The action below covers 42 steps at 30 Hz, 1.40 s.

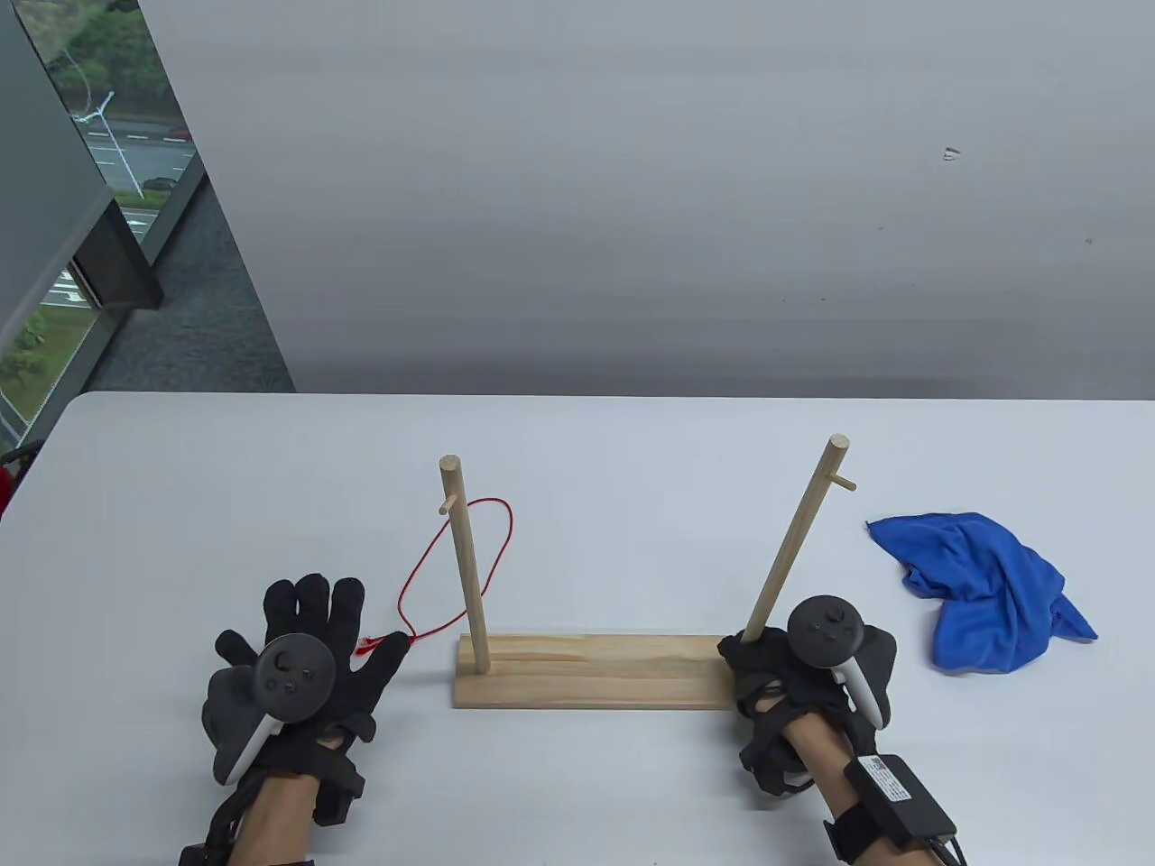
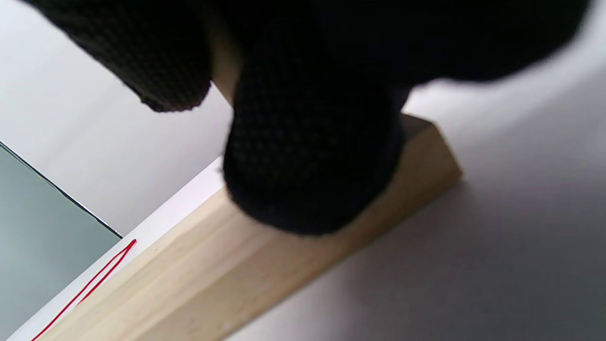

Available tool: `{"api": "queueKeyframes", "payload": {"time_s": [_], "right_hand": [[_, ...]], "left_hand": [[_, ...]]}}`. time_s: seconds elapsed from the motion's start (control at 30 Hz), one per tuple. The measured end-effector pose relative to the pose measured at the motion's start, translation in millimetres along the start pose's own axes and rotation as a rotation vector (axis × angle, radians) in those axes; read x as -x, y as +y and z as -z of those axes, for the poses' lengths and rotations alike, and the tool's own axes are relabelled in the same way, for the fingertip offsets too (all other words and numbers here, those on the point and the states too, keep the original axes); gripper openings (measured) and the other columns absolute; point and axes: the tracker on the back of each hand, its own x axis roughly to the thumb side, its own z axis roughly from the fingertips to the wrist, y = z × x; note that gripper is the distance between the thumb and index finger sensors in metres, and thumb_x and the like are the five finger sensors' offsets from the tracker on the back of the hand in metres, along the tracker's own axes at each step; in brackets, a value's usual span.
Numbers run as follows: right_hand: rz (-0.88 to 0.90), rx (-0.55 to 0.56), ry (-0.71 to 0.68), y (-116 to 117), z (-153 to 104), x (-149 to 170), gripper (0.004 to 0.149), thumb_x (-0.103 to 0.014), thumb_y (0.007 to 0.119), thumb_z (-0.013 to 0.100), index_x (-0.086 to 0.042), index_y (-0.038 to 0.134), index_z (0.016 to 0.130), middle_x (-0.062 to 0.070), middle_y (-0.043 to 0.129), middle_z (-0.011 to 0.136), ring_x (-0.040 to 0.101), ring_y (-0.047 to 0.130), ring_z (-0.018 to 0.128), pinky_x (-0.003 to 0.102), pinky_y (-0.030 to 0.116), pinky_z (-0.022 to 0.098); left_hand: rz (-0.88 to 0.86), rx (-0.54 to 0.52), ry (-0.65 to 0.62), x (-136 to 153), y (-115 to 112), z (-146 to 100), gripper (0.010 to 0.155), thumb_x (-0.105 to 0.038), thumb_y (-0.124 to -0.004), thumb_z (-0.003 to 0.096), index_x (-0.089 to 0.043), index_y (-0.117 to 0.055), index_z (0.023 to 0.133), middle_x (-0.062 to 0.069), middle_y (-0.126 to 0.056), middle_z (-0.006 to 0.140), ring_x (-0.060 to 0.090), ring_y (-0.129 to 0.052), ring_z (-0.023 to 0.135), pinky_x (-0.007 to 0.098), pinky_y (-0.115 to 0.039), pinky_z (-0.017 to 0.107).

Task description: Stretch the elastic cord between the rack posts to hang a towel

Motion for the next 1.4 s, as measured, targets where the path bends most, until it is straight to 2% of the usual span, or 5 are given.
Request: {"api": "queueKeyframes", "payload": {"time_s": [0.27, 0.5, 0.77, 1.07, 1.4], "right_hand": [[0.061, -0.001, -0.006, -4, -8, 3, 0.063, -0.046, 0.078, 0.043, 0.001, 0.070, 0.085, 0.017, 0.092, 0.061, 0.018, 0.105, 0.028, 0.026, 0.088, 0.008], [0.058, 0.004, -0.054, -36, -32, -1, 0.068, -0.048, 0.076, 0.044, -0.002, 0.059, 0.093, 0.022, 0.080, 0.078, 0.029, 0.101, 0.048, 0.040, 0.088, 0.026], [-0.117, 0.159, -0.209, -59, -50, 13, 0.070, -0.049, 0.076, 0.044, -0.011, 0.055, 0.098, 0.021, 0.062, 0.098, 0.042, 0.079, 0.083, 0.070, 0.058, 0.056], [-0.134, 0.196, -0.192, -75, -54, 24, 0.069, -0.050, 0.073, 0.045, -0.012, 0.052, 0.099, 0.021, 0.057, 0.099, 0.041, 0.075, 0.086, 0.072, 0.052, 0.058], [-0.142, 0.204, -0.186, -77, -56, 24, 0.068, -0.050, 0.072, 0.045, -0.012, 0.055, 0.098, 0.020, 0.060, 0.099, 0.041, 0.077, 0.085, 0.072, 0.054, 0.057]], "left_hand": [[0.017, -0.022, 0.013, 0, -4, 1, 0.079, -0.075, -0.069, 0.0433, -0.026, -0.067, 0.106, 0.010, -0.062, 0.118, 0.042, -0.051, 0.114, 0.076, -0.023, 0.068], [-0.003, -0.060, 0.037, 3, -4, 3, 0.064, -0.059, -0.082, 0.0435, -0.021, -0.082, 0.094, 0.009, -0.084, 0.104, 0.042, -0.075, 0.103, 0.075, -0.039, 0.071], [0.022, -0.006, 0.048, 2, -11, 8, 0.059, -0.053, -0.088, 0.0419, -0.021, -0.083, 0.091, 0.010, -0.090, 0.094, 0.043, -0.085, 0.087, 0.067, -0.056, 0.070], [0.197, 0.187, 0.087, -21, -36, 35, 0.069, -0.060, -0.088, 0.0403, -0.022, -0.078, 0.097, 0.008, -0.085, 0.097, 0.041, -0.081, 0.086, 0.065, -0.053, 0.071], [0.284, 0.230, 0.196, -24, -54, 60, 0.073, -0.072, -0.079, 0.0389, -0.020, -0.086, 0.089, 0.006, -0.091, 0.081, 0.038, -0.086, 0.070, 0.063, -0.058, 0.069]]}}
